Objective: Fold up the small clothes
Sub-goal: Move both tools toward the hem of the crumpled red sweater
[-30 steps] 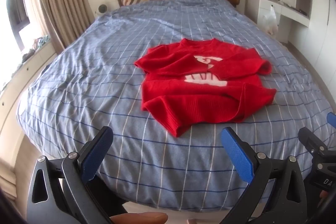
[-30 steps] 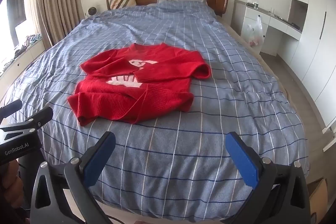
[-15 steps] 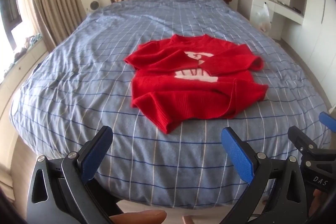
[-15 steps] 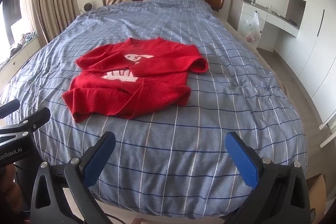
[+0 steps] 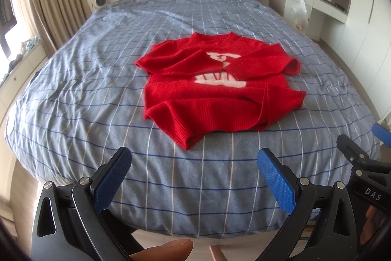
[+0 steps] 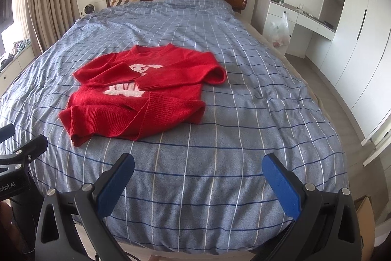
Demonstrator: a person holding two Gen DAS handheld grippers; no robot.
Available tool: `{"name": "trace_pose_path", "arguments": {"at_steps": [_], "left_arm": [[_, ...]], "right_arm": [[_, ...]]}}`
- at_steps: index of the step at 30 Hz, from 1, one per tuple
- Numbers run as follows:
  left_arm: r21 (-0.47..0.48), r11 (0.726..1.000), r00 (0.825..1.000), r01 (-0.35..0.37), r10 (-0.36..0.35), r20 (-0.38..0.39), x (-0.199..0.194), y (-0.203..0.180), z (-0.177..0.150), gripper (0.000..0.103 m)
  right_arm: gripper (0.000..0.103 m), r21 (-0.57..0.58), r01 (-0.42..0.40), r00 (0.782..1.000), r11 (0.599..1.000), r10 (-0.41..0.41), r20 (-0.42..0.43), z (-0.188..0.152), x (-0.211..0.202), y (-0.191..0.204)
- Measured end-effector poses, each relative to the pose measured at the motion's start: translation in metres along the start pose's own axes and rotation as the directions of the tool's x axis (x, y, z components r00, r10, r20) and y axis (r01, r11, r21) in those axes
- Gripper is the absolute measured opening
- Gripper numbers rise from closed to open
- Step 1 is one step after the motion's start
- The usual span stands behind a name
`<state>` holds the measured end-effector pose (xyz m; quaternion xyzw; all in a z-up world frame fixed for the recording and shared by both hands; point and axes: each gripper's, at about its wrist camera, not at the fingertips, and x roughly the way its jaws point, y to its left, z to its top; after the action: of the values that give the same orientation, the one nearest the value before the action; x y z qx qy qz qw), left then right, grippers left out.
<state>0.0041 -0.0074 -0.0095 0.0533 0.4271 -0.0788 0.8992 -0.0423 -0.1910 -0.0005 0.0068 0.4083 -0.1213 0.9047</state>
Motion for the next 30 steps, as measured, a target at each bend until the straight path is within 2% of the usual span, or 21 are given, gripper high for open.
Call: {"name": "trace_pose_path", "arguments": {"at_steps": [4, 7, 22, 25, 27, 30], "left_arm": [[-0.022, 1.0, 0.999, 0.017, -0.018, -0.034, 0.004, 0.004, -0.002, 0.103], [-0.039, 0.999, 0.999, -0.001, 0.0, -0.032, 0.004, 0.007, -0.003, 0.103], [-0.037, 0.999, 0.999, 0.006, -0.007, -0.038, 0.009, 0.018, -0.004, 0.103], [-0.028, 0.997, 0.996, 0.069, -0.071, -0.062, 0.02, 0.031, -0.005, 0.103], [-0.03, 0.996, 0.993, 0.079, -0.082, -0.088, 0.033, 0.043, -0.007, 0.103], [-0.109, 0.991, 0.987, 0.083, -0.097, -0.127, 0.059, 0.071, -0.007, 0.103]], "right_arm": [[0.103, -0.004, 0.021, 1.0, 1.0, -0.021, 0.002, 0.0, -0.001, -0.002], [0.103, -0.003, 0.03, 1.0, 1.0, -0.03, 0.003, 0.0, -0.001, -0.002], [0.103, -0.002, 0.027, 1.0, 1.0, -0.027, 0.0, -0.001, 0.001, -0.003], [0.103, 0.011, 0.012, 1.0, 1.0, -0.012, -0.005, -0.003, 0.005, -0.008], [0.103, 0.021, -0.011, 1.0, 1.0, 0.011, -0.005, -0.004, 0.009, -0.011], [0.103, 0.027, -0.092, 0.996, 0.995, 0.092, 0.011, -0.006, 0.021, -0.012]]}}
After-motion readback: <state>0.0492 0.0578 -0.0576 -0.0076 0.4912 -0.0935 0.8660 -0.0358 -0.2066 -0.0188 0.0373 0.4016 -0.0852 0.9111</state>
